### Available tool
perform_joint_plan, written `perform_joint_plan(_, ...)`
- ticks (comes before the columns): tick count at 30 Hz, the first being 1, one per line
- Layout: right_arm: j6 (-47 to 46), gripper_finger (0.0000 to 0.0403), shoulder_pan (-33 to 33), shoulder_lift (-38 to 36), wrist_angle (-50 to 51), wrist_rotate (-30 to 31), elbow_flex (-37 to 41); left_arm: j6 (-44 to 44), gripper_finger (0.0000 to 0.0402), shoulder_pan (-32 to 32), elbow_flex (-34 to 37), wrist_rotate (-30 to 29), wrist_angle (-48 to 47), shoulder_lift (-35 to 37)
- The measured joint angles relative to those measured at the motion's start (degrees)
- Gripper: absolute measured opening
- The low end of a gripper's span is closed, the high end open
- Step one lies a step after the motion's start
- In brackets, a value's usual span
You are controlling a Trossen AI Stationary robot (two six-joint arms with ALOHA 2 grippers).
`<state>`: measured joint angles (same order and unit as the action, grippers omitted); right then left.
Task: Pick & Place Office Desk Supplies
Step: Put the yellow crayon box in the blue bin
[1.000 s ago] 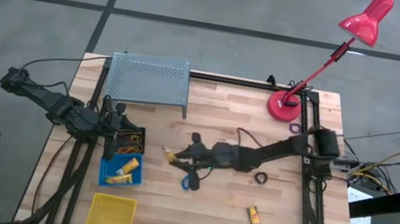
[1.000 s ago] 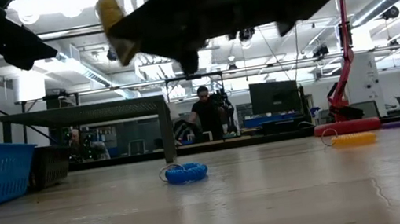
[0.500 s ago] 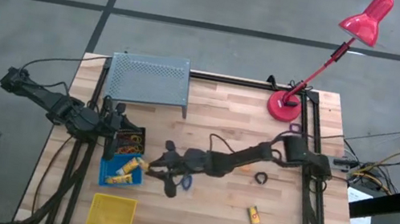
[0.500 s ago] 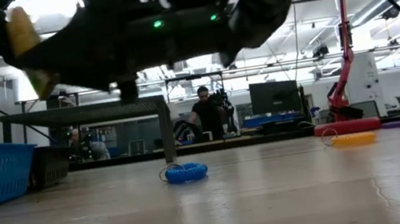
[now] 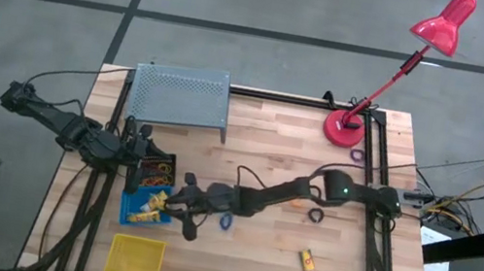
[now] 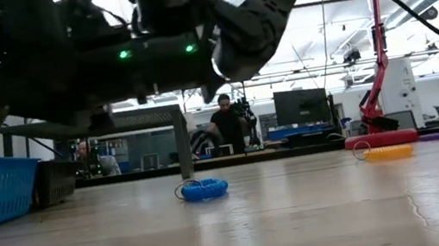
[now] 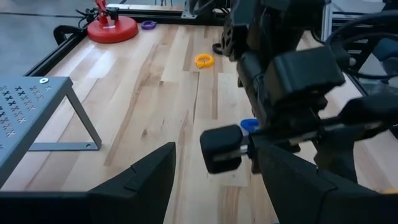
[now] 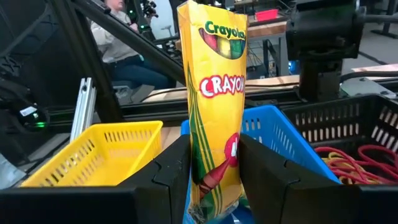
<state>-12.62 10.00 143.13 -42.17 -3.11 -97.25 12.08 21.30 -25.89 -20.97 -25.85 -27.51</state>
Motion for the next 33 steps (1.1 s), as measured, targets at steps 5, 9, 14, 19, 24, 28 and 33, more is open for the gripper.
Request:
perform_joint_plan(5, 1.24, 0.0128, 0.0, 2.99, 3.17, -0.04, -5.01, 0.0, 0.0232, 0.0, 0.0, 0.0, -0.2, -0.02)
perform_joint_plan(9, 1.32, 0.0128, 0.0, 3.96, 9.26, -0.02, -8.8, 0.0, 0.0232, 0.0, 0.0, 0.0, -0.54, 0.0)
perform_joint_plan(14, 2.54, 0.0128, -0.02, 4.15, 23.09, 0.04, -14.24, 0.0, 0.0232, 0.0, 0.0, -0.01, -1.04, -0.02)
perform_joint_plan(19, 6.98, 0.0127, -0.11, 4.15, 32.65, 0.09, -19.08, 0.0, 0.0232, 0.0, 0.0, 0.0, -1.11, -0.02)
perform_joint_plan(24, 6.82, 0.0127, -0.13, 4.15, 38.72, 0.17, -20.39, 0.0, 0.0232, 0.0, 0.0, 0.0, -1.11, -0.02)
perform_joint_plan(28, 6.81, 0.0126, -0.13, 4.15, 39.47, 0.17, -20.23, 0.0, 0.0232, 0.0, 0.0, 0.0, -1.09, -0.02)
perform_joint_plan(33, 6.84, 0.0125, -0.13, 4.15, 39.45, 0.17, -20.09, 0.0, 0.0232, 0.0, 0.0, 0.0, -1.06, 0.0)
